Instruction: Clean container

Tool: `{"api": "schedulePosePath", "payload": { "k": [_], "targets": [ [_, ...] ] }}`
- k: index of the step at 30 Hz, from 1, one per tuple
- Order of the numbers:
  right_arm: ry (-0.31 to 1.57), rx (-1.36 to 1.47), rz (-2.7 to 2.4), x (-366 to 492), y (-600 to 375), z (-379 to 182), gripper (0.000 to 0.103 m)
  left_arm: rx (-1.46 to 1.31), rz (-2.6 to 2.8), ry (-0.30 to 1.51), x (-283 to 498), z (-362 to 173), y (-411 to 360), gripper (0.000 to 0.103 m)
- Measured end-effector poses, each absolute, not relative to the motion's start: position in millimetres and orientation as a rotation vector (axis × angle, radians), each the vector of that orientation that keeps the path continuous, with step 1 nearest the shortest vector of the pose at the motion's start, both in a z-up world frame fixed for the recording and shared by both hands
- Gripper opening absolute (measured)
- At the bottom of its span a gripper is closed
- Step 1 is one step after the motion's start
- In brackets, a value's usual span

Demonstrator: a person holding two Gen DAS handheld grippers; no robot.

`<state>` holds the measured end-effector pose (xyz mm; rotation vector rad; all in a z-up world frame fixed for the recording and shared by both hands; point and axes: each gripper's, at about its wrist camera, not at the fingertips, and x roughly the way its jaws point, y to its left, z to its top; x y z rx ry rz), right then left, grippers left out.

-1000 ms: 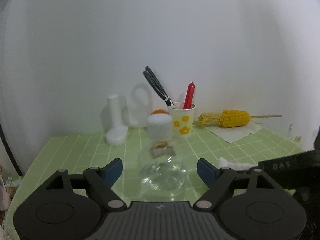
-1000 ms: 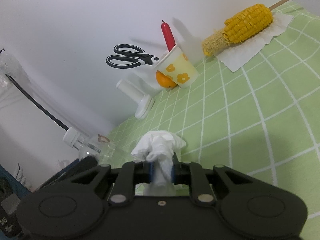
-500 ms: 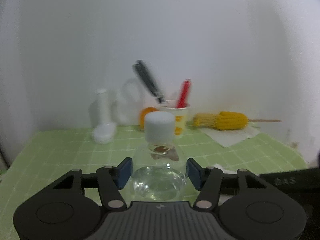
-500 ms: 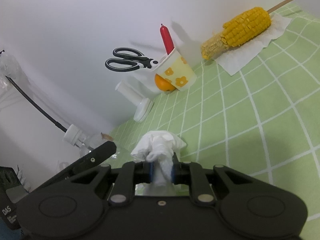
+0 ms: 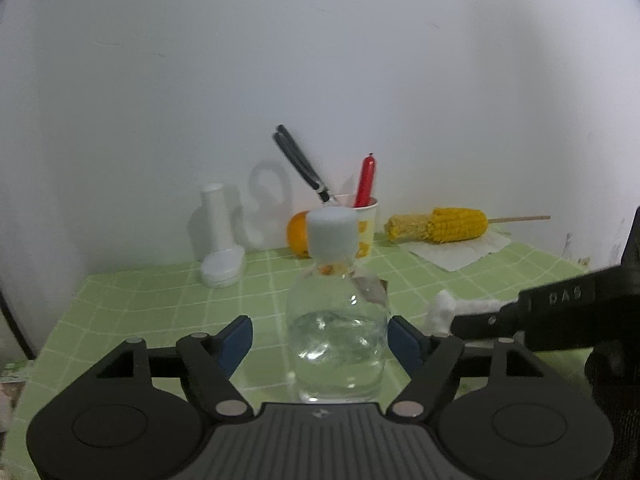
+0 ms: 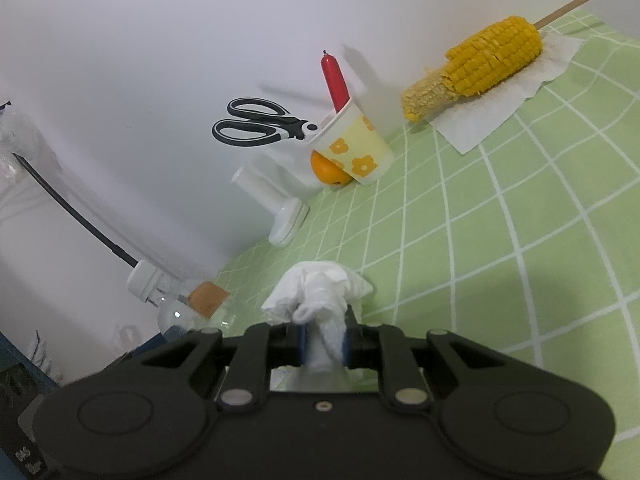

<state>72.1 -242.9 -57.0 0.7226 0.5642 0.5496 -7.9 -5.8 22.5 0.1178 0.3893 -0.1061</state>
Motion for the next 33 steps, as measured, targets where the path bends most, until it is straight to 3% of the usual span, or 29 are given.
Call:
{"api": "schedulePosePath", "payload": {
  "k": [25,33],
  "targets": [
    [0.566,0.728,0.563,71.2,-241.1,-58.1,0.016,0.093,-0.024,0.423,-27.7,25.0,18.3,0.076],
    [0.565,0.737,0.591,70.4,-238.8,-58.3,0.016,0.083,-0.067,0.33,-23.5,54.2,8.7,0.076]
  ]
}}
